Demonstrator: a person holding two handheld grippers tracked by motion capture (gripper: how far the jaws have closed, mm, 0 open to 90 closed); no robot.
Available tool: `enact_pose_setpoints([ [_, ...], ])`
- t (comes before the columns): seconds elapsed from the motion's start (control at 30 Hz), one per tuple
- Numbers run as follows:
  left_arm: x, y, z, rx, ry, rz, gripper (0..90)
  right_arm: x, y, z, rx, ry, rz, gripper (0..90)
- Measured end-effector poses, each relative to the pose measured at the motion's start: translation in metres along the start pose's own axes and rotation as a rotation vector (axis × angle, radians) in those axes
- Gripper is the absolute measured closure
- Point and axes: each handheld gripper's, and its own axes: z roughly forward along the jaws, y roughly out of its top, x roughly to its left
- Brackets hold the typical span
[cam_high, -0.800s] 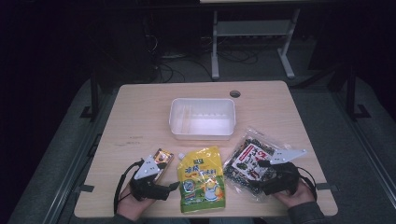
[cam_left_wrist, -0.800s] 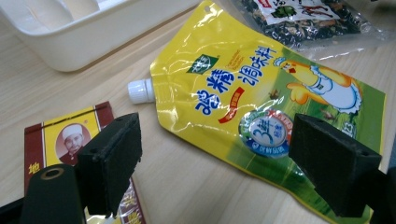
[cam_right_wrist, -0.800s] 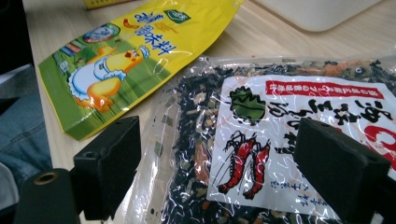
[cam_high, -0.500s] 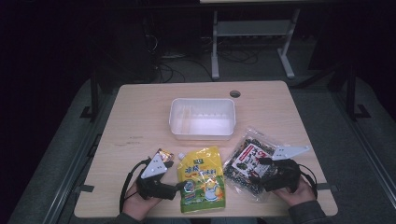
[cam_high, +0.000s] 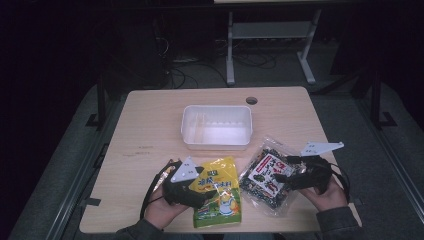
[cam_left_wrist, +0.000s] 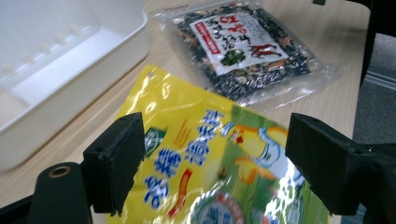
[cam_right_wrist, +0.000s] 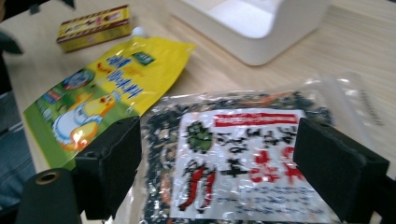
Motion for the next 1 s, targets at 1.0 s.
enact_pose_setpoints([
  [1.0, -0.008, 0.055, 0.108, 0.15, -0.131, 0.023, 25.1, -0.095, -0.001, -0.015, 0.188, -0.214, 0.269, 28.6],
])
